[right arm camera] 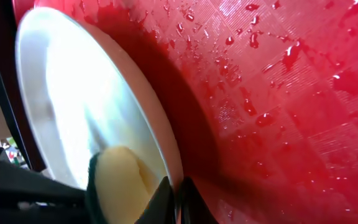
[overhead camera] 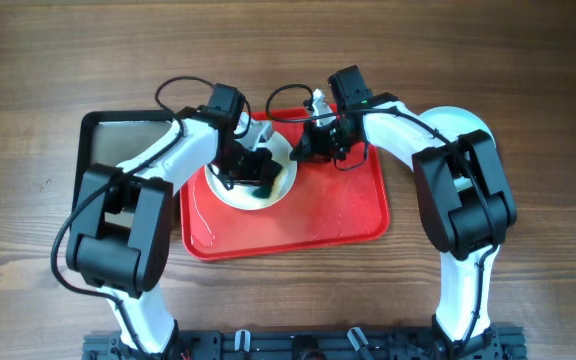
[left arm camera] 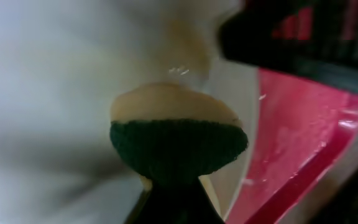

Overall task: Clean dirty plates on tray and stack at the side
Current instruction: 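Scrub the white plate with the sponge in the left gripper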

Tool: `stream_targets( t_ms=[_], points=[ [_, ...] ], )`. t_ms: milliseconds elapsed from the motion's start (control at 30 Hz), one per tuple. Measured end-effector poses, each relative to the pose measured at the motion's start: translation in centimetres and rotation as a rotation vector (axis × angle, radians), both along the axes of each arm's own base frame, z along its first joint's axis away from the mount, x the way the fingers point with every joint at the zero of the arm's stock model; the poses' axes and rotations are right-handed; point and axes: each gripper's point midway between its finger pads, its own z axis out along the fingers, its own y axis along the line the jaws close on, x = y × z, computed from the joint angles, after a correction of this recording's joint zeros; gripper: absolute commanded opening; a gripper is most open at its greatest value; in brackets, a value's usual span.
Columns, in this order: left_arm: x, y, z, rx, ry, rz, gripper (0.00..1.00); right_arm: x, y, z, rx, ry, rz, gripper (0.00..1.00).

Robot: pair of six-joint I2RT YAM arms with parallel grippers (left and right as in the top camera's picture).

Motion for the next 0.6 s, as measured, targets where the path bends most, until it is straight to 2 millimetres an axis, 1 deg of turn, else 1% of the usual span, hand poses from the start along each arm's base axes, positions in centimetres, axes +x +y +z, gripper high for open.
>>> stream_targets(
  t_ms=[67,100,133,167,233,267,367,400,433,500,533,600],
  points=[
    [1.2,-0.9,0.4,-0.055,-0.061,-0.016,0.04,0.0,0.0,0.0,-0.001,0.0,-0.001,0.04],
    [2.0,-1.1,0.4,-0.058,-0.098,-0.01,0.04,0.0,0.0,0.0,0.0,0.001,-0.003,0.04],
    [3.4,-0.9,0.2,-0.039,-0.151,0.015,0.04,0.0,0.0,0.0,0.001,0.001,-0.003,0.04],
    [4.9,-0.5,0.1,0.005,-0.207,0.053,0.04,0.1,0.0,0.0,0.001,0.002,-0.005,0.04],
    [7.0,0.4,0.0,0.073,-0.288,0.11,0.04,0.1,0.0,0.0,0.001,0.003,-0.006,0.04],
    [8.3,1.1,0.0,0.121,-0.337,0.147,0.04,0.1,0.0,0.0,0.002,0.003,-0.006,0.04],
    [10.3,3.1,0.0,0.239,-0.426,0.211,0.04,0.1,0.0,0.0,0.001,0.005,-0.008,0.04],
    [10.6,3.7,0.0,0.274,-0.442,0.226,0.04,0.1,0.0,0.0,0.001,0.005,-0.008,0.05],
    [11.0,4.8,0.0,0.342,-0.465,0.249,0.04,0.1,0.0,0.0,0.001,0.005,-0.008,0.04],
    [11.1,6.9,-0.1,0.466,-0.481,0.298,0.04,0.1,0.1,0.0,0.003,0.001,-0.008,0.04],
    [11.0,7.9,-0.1,0.525,-0.479,0.322,0.04,0.2,0.1,0.1,0.004,-0.001,-0.008,0.04],
    [10.0,9.7,-0.2,0.631,-0.449,0.362,0.04,0.2,0.2,0.1,0.006,-0.005,-0.007,0.04]
  ],
)
